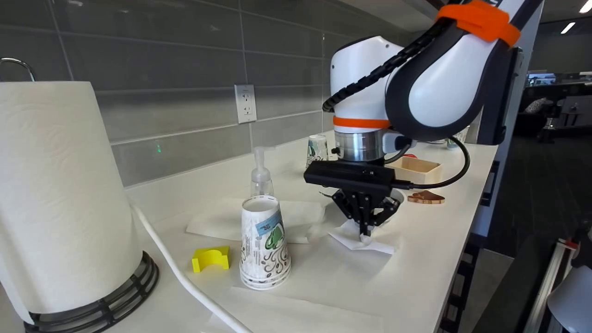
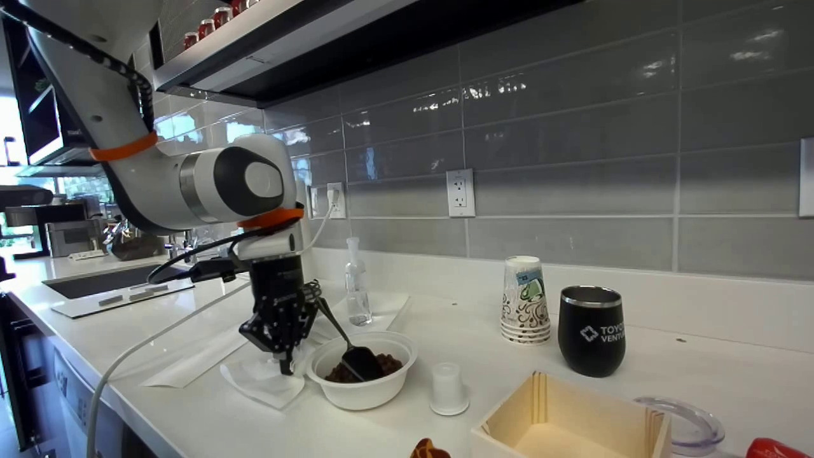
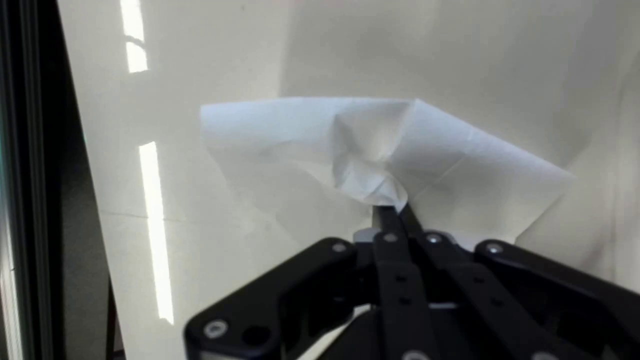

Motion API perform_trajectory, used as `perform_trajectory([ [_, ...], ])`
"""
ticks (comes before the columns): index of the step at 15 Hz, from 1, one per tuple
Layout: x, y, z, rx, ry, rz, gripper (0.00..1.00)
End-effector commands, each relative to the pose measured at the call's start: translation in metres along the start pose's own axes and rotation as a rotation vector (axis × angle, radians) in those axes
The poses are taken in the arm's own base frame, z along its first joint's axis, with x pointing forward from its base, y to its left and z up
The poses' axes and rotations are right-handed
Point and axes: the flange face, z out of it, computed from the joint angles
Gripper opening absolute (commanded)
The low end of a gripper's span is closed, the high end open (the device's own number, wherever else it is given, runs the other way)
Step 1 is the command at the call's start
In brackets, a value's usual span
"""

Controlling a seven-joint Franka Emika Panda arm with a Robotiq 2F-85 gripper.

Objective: Use one white napkin to wipe the counter.

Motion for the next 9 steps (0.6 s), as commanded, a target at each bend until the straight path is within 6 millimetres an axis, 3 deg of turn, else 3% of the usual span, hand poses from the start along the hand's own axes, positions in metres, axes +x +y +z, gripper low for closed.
perform_trajectory([
  [1, -0.012, -0.004, -0.012, 0.097, -0.036, -0.032, 0.00],
  [9, -0.031, -0.012, -0.012, 0.176, -0.208, -0.198, 0.00],
])
